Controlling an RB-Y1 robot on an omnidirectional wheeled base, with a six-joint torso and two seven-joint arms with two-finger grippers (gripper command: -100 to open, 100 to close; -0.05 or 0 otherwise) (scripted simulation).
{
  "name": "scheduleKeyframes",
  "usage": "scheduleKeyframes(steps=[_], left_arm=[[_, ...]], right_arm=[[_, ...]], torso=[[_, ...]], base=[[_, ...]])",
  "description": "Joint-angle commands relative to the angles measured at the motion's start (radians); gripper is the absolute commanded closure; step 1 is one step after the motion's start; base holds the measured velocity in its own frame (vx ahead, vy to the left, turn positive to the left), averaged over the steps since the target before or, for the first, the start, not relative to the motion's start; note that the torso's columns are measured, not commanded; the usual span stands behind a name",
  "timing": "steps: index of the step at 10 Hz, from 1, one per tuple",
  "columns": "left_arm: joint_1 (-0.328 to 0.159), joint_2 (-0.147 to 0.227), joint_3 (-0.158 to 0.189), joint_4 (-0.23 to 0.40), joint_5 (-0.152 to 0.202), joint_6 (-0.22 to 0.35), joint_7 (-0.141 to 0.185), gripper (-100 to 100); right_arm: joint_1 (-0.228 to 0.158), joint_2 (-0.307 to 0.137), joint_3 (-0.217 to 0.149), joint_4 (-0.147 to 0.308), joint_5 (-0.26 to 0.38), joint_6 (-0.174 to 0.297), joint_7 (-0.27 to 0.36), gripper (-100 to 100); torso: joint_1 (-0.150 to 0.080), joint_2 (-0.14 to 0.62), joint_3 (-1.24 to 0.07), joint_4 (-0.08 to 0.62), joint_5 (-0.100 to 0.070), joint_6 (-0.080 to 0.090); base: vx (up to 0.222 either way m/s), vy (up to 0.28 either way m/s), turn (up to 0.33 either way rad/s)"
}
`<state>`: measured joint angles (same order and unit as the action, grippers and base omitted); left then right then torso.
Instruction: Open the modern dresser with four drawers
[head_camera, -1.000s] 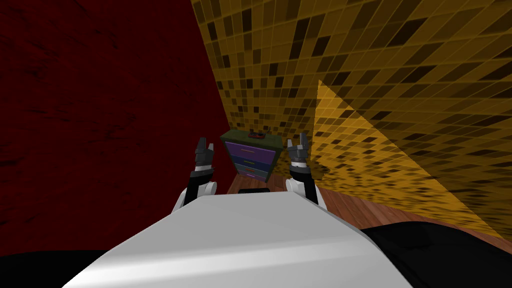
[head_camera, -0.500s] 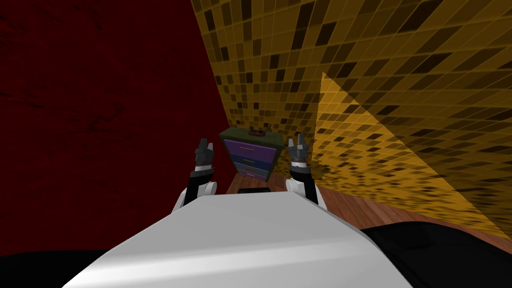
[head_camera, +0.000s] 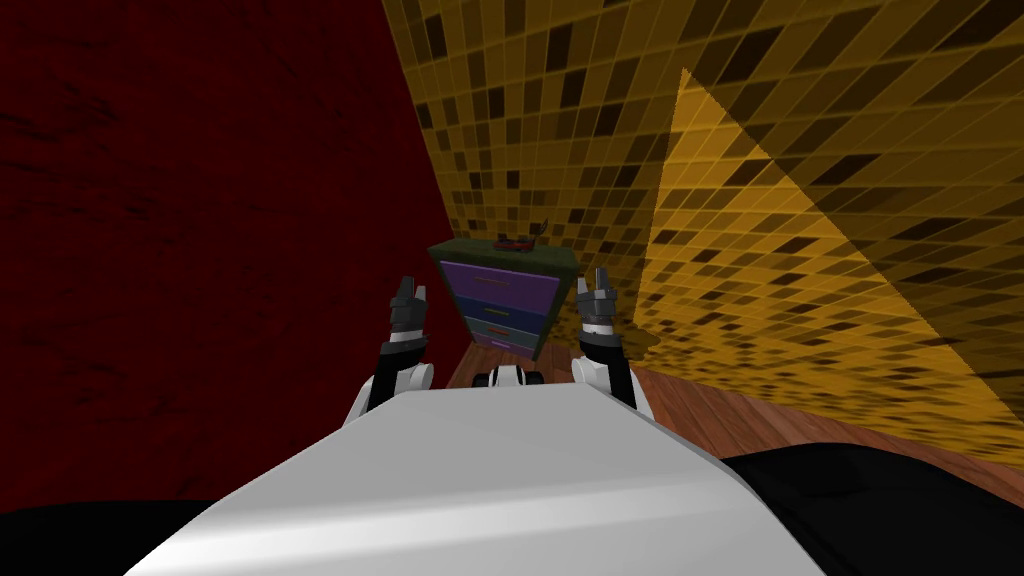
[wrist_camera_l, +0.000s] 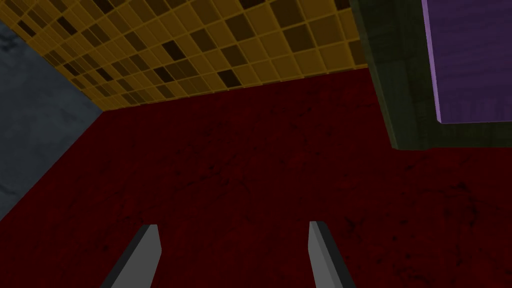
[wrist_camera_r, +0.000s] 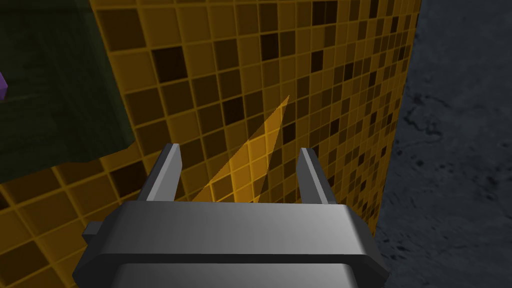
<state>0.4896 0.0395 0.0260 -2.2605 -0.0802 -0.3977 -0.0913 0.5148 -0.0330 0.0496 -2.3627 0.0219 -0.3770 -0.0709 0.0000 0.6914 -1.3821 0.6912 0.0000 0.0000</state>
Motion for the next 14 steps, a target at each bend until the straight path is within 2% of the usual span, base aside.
scheduleKeyframes(steps=[1, 2, 5, 14], left_arm=[[-0.009, 0.048, -0.004, 0.038, -0.005, -0.004, -0.005, -100], [-0.019, 0.068, -0.009, 0.077, -0.009, -0.008, -0.01, -100], [-0.036, 0.084, -0.017, 0.152, -0.018, -0.016, -0.019, -100], [-0.093, 0.088, -0.043, 0.388, -0.046, -0.04, -0.049, -100]], right_arm=[[0.0, 0.0, 0.0, 0.0, 0.0, 0.0, 0.0, 0], [0.0, 0.0, 0.0, 0.0, 0.0, 0.0, 0.0, 0], [0.0, 0.0, 0.0, 0.001, 0.0, 0.0, 0.0, 0], [0.0, 0.0, 0.0, 0.001, 0.0, 0.0, 0.0, 0]], torso=[[0.0, 0.033, -0.069, 0.033, 0.0, 0.0], [0.0, 0.042, -0.089, 0.043, 0.0, 0.0], [0.0, 0.046, -0.094, 0.047, 0.0, 0.0], [0.0, 0.047, -0.094, 0.047, 0.0, 0.0]], base=[[0.016, -0.006, -0.03], [0.025, -0.004, -0.044], [0.025, -0.007, -0.037], [0.026, -0.006, -0.036]])
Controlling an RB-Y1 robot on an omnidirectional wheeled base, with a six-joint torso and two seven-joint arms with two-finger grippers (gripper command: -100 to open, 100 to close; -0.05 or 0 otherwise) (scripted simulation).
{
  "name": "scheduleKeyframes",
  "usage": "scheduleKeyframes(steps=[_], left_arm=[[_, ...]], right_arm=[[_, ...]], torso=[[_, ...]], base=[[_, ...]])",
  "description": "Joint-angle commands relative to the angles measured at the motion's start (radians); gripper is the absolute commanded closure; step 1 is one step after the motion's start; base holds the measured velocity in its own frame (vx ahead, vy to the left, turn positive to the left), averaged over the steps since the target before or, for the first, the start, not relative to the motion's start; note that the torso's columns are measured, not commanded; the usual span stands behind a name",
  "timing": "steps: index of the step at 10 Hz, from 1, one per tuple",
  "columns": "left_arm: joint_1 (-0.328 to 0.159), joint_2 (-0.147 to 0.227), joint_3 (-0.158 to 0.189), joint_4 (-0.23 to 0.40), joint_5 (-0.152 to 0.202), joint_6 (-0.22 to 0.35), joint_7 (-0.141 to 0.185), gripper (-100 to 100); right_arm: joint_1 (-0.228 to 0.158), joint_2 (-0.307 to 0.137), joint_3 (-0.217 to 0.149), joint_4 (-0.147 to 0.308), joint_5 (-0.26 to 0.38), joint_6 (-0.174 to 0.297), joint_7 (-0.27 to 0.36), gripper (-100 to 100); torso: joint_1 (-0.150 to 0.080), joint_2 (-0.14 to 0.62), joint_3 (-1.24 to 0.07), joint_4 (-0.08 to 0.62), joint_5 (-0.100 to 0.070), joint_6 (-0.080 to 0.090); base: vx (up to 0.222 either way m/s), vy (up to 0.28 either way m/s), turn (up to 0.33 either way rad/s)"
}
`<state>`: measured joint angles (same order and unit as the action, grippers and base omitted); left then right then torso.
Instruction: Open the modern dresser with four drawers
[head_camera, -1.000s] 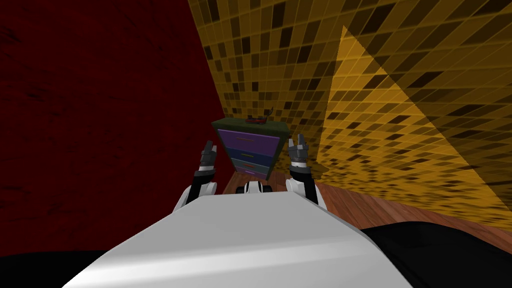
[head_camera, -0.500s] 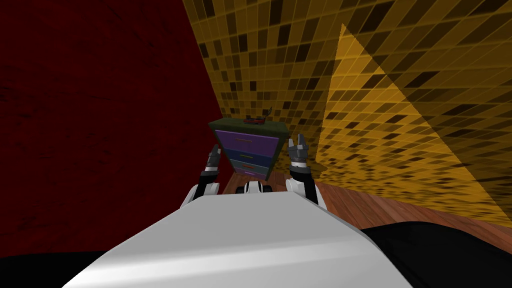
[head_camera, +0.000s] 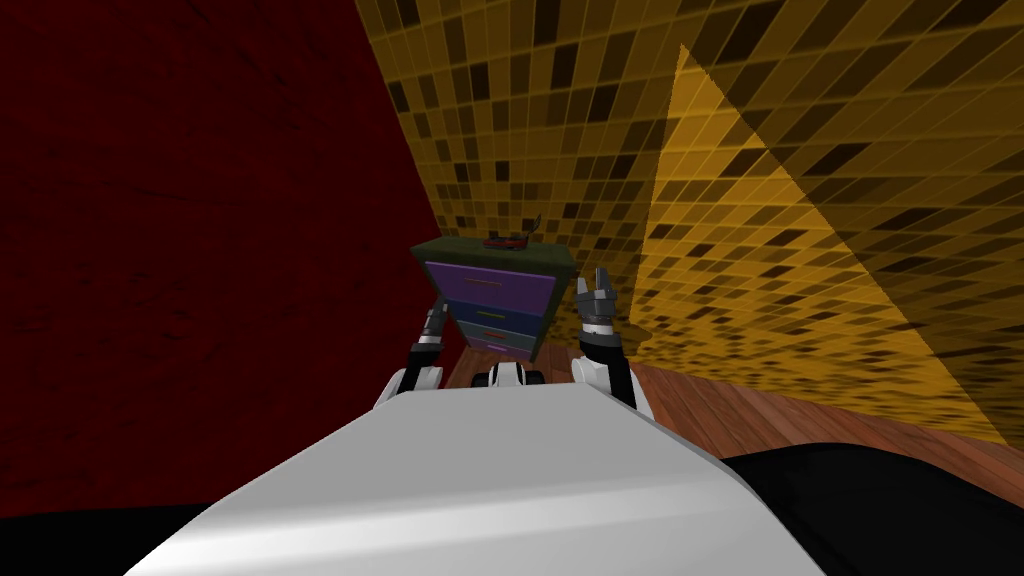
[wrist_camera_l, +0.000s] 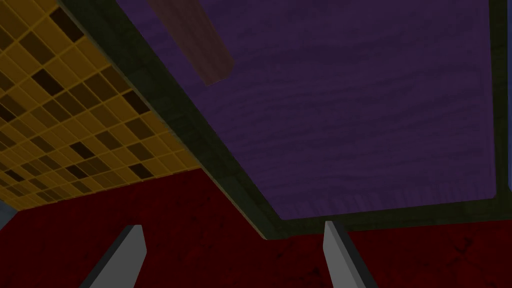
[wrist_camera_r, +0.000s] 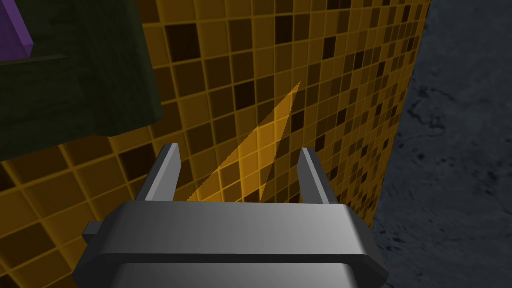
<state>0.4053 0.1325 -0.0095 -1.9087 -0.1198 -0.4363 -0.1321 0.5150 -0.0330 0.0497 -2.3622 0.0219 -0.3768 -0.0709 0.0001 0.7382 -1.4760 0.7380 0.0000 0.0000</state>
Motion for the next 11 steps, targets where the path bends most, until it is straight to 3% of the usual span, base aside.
scheduleKeyframes(steps=[1, 11], left_arm=[[-0.014, -0.007, -0.01, 0.059, -0.009, -0.003, -0.011, -100], [-0.069, -0.023, -0.035, 0.288, -0.036, -0.025, -0.039, -100]], right_arm=[[0.0, 0.0, 0.0, 0.0, 0.0, 0.0, 0.0, 0], [0.0, 0.0, 0.0, 0.0, 0.0, 0.0, 0.0, 0]], torso=[[0.0, 0.0, 0.0, 0.0, 0.0, 0.0], [0.0, 0.0, 0.0, 0.0, 0.0, 0.0]], base=[[0.02, 0.0, -0.032], [0.022, -0.005, -0.031]])
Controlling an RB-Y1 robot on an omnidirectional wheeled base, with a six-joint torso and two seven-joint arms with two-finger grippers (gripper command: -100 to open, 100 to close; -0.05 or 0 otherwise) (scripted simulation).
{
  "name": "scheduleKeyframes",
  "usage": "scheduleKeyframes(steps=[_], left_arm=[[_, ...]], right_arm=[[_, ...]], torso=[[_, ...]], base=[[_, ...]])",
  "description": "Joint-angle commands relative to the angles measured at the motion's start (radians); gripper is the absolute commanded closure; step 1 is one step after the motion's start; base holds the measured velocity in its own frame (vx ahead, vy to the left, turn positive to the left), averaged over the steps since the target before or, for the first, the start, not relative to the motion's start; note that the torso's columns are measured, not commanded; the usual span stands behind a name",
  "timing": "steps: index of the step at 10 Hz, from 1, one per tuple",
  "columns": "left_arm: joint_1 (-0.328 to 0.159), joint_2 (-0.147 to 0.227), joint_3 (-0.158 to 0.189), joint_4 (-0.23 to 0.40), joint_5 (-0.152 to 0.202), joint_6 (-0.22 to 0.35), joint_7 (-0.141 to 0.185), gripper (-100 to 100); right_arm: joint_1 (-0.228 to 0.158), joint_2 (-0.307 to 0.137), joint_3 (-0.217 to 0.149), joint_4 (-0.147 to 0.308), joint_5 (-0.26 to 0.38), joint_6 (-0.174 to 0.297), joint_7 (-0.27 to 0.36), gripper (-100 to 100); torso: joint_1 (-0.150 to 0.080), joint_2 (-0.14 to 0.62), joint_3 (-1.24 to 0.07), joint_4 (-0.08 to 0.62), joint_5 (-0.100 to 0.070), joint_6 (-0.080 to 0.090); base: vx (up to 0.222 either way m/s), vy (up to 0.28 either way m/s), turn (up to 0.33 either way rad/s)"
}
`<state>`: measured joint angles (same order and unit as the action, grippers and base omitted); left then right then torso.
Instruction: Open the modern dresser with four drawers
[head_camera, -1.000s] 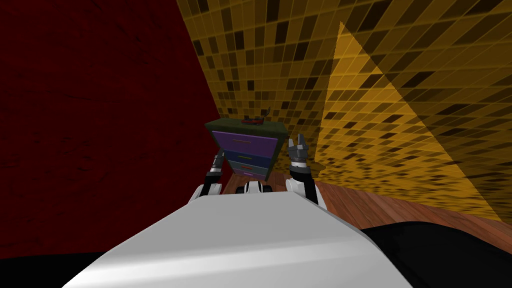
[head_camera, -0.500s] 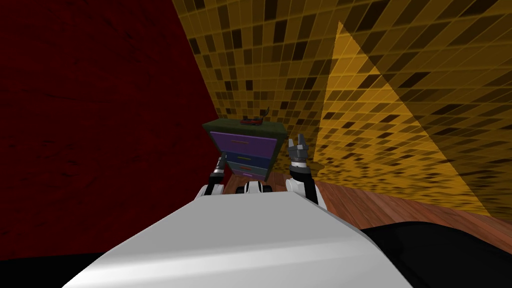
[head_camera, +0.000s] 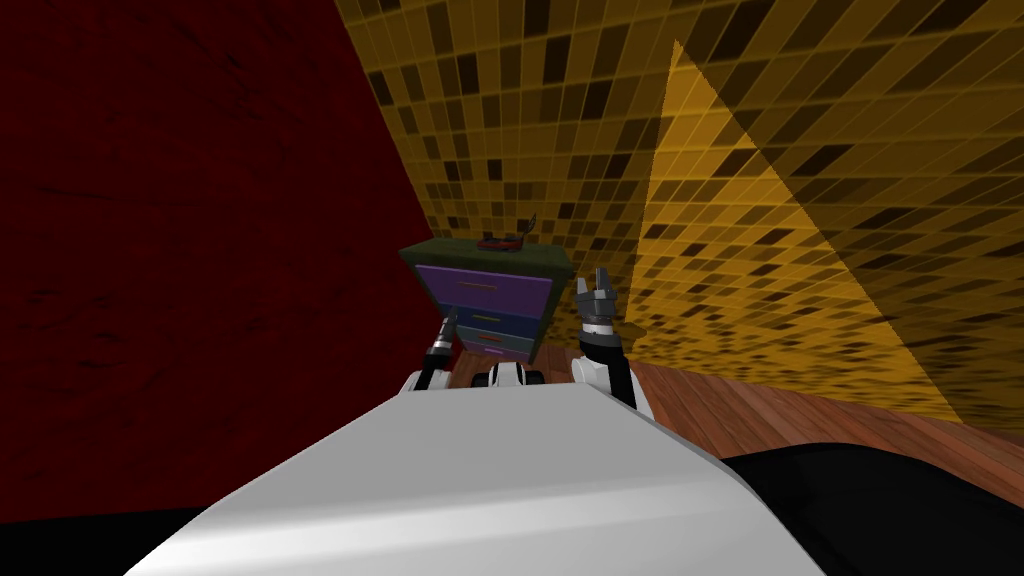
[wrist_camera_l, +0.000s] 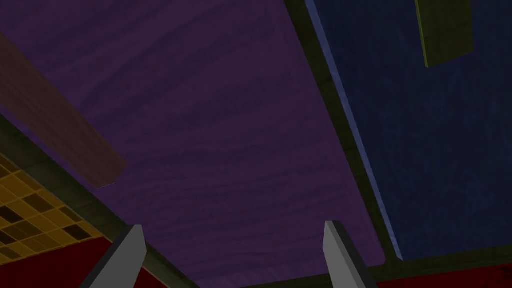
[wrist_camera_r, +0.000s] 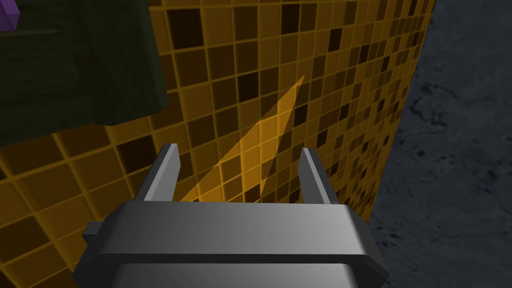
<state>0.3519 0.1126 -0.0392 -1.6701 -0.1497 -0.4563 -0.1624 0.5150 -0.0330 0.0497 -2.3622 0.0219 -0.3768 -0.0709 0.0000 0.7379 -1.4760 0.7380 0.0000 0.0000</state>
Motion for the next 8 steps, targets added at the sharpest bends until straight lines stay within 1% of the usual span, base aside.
scheduleKeyframes(steps=[1, 4, 5, 8], left_arm=[[-0.022, -0.002, -0.008, 0.074, -0.009, -0.008, -0.012, -100], [-0.043, 0.002, -0.018, 0.163, -0.02, -0.016, -0.023, -100], [-0.043, 0.002, -0.018, 0.166, -0.02, -0.016, -0.023, -100], [-0.064, 0.003, -0.027, 0.254, -0.03, -0.025, -0.033, -100]], right_arm=[[0.0, 0.0, 0.0, 0.0, 0.0, 0.0, 0.0, 0], [0.0, 0.0, 0.0, 0.0, 0.0, 0.0, 0.0, 0], [0.0, 0.0, 0.0, 0.0, 0.0, 0.0, 0.0, 0], [0.0, 0.0, 0.0, 0.0, 0.0, 0.0, 0.0, 0]], torso=[[0.0, 0.0, 0.0, 0.0, 0.0, 0.0], [0.0, 0.0, 0.0, 0.0, 0.0, 0.0], [0.0, 0.0, 0.0, 0.0, 0.0, 0.0], [0.0, 0.0, 0.0, 0.0, 0.0, 0.0]], base=[[0.023, -0.004, -0.04], [0.028, -0.004, -0.039], [0.022, -0.003, -0.01], [0.019, -0.005, -0.039]])
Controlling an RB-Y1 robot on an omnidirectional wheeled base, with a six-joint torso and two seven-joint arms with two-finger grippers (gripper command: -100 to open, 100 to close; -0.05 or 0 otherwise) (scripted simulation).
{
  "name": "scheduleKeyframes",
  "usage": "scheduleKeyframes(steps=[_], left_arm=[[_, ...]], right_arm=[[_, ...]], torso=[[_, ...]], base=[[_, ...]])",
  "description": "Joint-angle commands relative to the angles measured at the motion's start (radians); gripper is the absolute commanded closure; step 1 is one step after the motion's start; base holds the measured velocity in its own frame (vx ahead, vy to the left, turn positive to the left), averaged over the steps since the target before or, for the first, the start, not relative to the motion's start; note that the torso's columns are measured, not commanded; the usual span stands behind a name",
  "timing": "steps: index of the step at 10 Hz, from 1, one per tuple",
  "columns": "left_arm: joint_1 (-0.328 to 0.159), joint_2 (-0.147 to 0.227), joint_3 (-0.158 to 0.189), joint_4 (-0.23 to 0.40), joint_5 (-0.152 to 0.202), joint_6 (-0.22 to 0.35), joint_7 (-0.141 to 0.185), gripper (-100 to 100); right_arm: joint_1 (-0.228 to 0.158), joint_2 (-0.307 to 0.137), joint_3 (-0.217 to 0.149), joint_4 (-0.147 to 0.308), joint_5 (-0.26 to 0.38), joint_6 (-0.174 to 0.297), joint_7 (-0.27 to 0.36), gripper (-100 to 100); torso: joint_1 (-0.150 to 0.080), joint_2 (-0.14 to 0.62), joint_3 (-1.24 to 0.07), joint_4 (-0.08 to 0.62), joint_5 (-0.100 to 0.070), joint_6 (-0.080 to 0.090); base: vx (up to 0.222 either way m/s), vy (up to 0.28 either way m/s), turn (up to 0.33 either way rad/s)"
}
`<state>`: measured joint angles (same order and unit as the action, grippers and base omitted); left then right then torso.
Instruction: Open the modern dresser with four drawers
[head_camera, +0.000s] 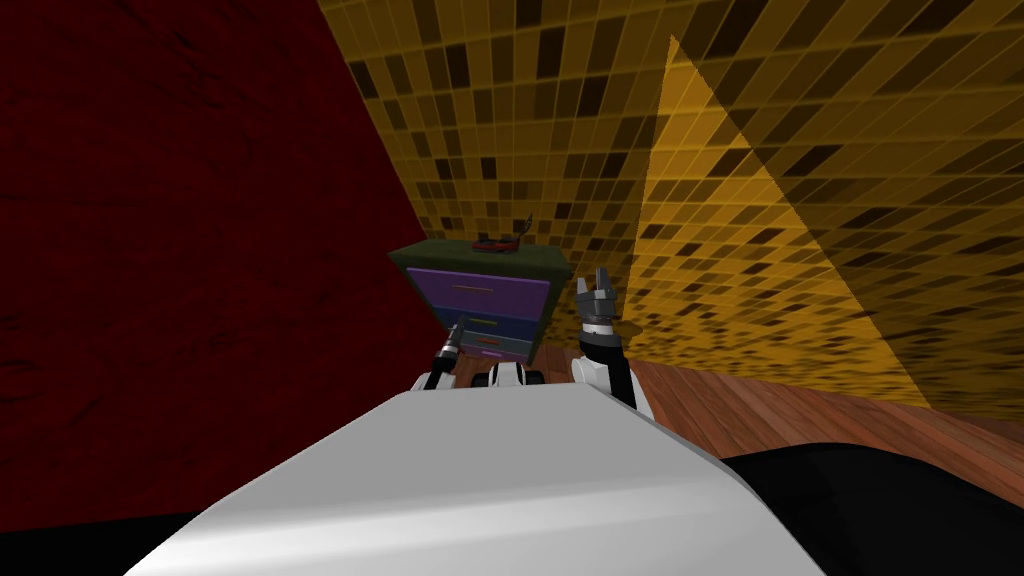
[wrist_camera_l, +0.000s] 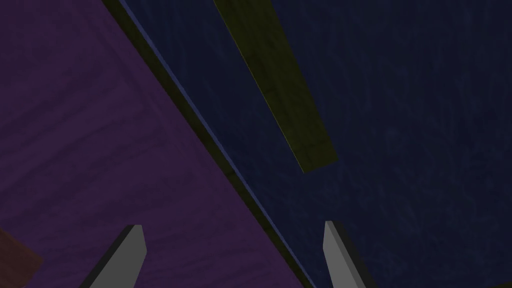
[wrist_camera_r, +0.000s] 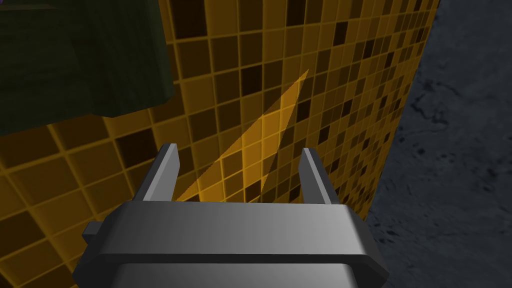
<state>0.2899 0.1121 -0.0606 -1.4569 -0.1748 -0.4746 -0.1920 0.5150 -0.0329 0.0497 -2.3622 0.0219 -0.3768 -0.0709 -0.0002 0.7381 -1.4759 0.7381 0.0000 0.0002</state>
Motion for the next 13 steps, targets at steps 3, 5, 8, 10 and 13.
scheduleKeyframes(steps=[3, 5, 8, 10, 13], left_arm=[[-0.021, 0.001, -0.014, 0.117, -0.014, -0.014, -0.013, -100], [-0.03, 0.001, -0.018, 0.156, -0.018, -0.017, -0.018, -100], [-0.036, 0.003, -0.019, 0.169, -0.019, -0.017, -0.018, -100], [-0.024, 0.008, -0.025, 0.15, -0.02, -0.01, -0.013, 100], [-0.009, 0.015, -0.032, 0.126, -0.021, -0.003, -0.007, 100]], right_arm=[[0.0, 0.0, 0.0, 0.0, 0.0, 0.0, 0.0, 0], [0.0, 0.0, 0.0, 0.0, 0.0, 0.0, 0.0, 0], [0.0, 0.0, 0.0, 0.0, 0.0, 0.0, 0.0, 0], [0.0, 0.0, 0.0, 0.0, 0.0, 0.0, 0.0, 0], [0.0, 0.0, 0.0, 0.0, 0.0, 0.0, 0.0, 0]], torso=[[0.0, 0.0, 0.0, 0.0, 0.0, 0.0], [0.0, 0.0, 0.0, 0.0, 0.0, 0.0], [0.0, 0.001, 0.0, 0.0, 0.0, 0.0], [0.0, 0.0, 0.0, 0.0, 0.0, 0.0], [0.002, 0.005, 0.003, 0.002, 0.0, 0.0]], base=[[0.025, -0.003, -0.032], [0.022, -0.003, -0.028], [0.01, -0.003, -0.011], [-0.058, 0.012, 0.015], [-0.199, 0.039, 0.016]])
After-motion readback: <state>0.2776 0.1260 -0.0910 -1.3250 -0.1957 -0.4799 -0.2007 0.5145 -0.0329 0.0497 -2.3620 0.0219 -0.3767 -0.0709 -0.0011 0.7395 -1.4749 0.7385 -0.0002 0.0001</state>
